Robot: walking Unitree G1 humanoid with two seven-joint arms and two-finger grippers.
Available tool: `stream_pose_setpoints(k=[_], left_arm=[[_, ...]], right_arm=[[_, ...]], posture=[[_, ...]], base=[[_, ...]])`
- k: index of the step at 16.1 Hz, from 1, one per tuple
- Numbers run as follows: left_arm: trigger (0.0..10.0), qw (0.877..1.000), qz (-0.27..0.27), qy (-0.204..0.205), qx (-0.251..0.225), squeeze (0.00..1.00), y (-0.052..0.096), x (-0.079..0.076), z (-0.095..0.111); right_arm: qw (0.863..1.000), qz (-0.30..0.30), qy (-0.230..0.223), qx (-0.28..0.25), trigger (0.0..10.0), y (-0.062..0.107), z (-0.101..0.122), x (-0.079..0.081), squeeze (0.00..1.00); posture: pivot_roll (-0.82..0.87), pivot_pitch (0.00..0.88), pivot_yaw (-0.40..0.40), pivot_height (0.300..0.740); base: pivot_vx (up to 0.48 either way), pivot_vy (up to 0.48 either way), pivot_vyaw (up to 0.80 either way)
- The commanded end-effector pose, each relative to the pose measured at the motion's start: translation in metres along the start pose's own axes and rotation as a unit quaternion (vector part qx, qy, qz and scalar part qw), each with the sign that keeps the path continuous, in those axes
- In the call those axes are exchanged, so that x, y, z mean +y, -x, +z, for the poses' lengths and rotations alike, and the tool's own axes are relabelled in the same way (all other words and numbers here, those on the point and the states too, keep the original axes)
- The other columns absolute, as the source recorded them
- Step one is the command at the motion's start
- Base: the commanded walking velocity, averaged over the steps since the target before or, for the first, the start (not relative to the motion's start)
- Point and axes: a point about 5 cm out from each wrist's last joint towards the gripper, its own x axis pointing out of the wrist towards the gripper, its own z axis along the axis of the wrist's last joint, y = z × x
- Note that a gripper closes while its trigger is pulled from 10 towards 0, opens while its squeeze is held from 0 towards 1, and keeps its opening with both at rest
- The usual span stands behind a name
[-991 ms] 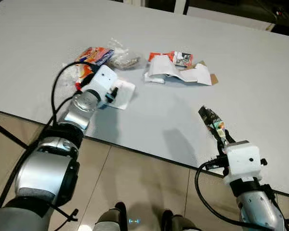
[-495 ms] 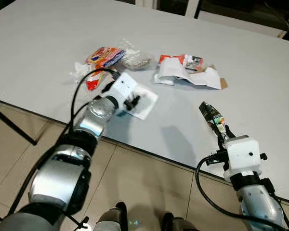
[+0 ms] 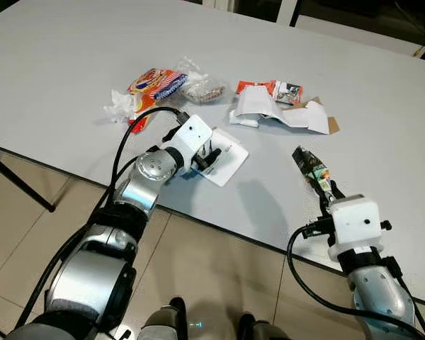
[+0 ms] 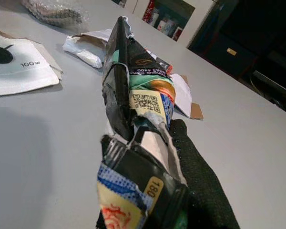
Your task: Picking trash to rubbish bin
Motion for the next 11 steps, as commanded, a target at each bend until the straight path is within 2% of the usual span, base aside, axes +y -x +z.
stream_pose_setpoints(k=[1,4,6,8,11], left_arm=[[10.0,0.992,-0.073,0.012,0.106,0.0,0.006,-0.032,-0.046],[10.0,0.996,-0.047,0.017,0.071,0.0,0.007,-0.013,-0.03],[10.0,0.998,-0.016,0.02,0.049,0.0,0.012,0.01,-0.019],[10.0,0.999,0.018,0.046,0.01,0.0,0.016,0.024,-0.01],[10.0,0.996,0.025,0.078,-0.025,0.0,0.017,0.026,-0.004]], right_arm=[[1.0,-0.002,0.006,0.005,10.0,-0.001,-0.004,-0.004,0.0],[1.0,-0.002,0.007,-0.002,10.0,-0.005,-0.003,-0.004,0.0],[1.0,-0.003,0.007,-0.008,10.0,-0.01,-0.003,-0.004,0.0],[1.0,-0.003,0.005,-0.011,10.0,-0.014,-0.004,-0.003,0.0],[1.0,-0.002,0.003,-0.017,10.0,-0.019,-0.003,-0.001,0.0]], posture=[[0.06,0.233,-0.051,0.74],[0.07,0.223,-0.049,0.74],[0.09,0.211,-0.044,0.74],[0.11,0.201,-0.039,0.74],[0.13,0.187,-0.035,0.74]], base=[[0.0,0.0,0.0],[0.0,0.0,0.0],[0.0,0.0,0.0],[0.0,0.0,0.0],[0.0,0.0,0.0]])
